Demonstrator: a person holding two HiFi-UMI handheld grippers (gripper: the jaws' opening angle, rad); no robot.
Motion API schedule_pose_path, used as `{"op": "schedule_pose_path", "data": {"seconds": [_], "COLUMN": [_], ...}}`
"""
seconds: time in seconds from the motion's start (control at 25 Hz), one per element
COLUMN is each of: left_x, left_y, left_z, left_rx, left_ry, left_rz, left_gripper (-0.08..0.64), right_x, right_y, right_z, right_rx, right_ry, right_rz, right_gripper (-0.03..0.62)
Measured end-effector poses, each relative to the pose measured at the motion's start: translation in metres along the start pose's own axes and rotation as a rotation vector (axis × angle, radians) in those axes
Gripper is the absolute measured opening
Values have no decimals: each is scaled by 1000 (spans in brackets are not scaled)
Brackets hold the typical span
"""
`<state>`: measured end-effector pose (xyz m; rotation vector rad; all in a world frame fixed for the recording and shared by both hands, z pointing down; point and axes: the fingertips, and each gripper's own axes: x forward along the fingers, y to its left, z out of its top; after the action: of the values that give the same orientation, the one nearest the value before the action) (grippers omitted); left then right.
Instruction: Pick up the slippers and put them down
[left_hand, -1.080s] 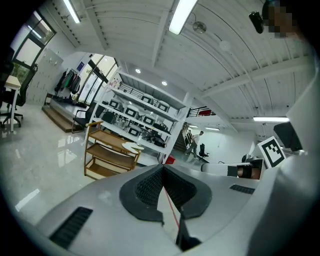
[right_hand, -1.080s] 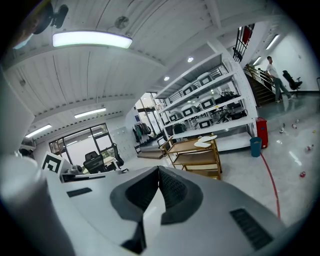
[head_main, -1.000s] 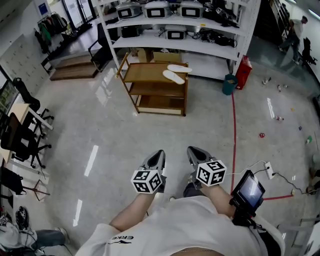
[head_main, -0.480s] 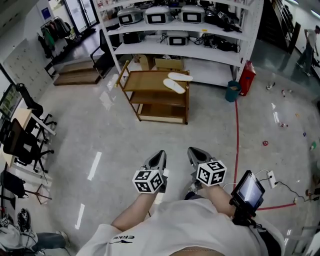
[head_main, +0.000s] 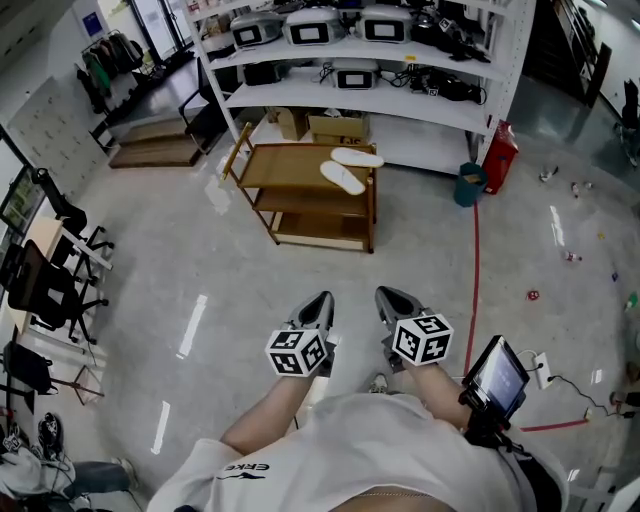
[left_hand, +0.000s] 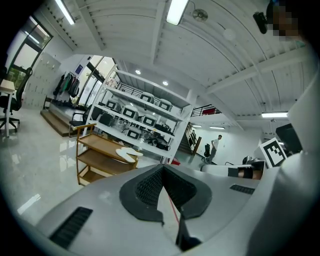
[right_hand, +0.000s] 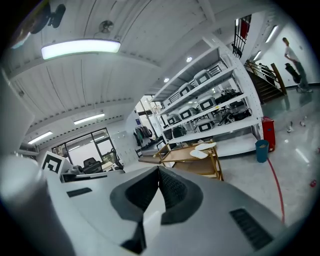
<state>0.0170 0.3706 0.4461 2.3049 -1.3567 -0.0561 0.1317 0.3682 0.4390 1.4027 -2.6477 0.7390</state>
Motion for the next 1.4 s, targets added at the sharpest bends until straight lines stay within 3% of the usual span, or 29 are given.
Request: {"op": "schedule_pose_path", "data": {"seconds": [0.4,0.76,1.4], "left_x": [65,112,234], "left_y": [-13,-19,50], "left_z": [5,2,47], "left_rx": [2,-4,-22], "left_ry": [1,41,63], "left_rz": [23,10,-37], "left_gripper": [3,3,3], "right_x": [17,29,136], "right_y": [-56,-99,-173], "right_z": [26,36,87], "right_rx": [9,41,44], "right_ry": [6,13,31], "right_rz": [28,0,-89], "right_gripper": [6,6,6]}}
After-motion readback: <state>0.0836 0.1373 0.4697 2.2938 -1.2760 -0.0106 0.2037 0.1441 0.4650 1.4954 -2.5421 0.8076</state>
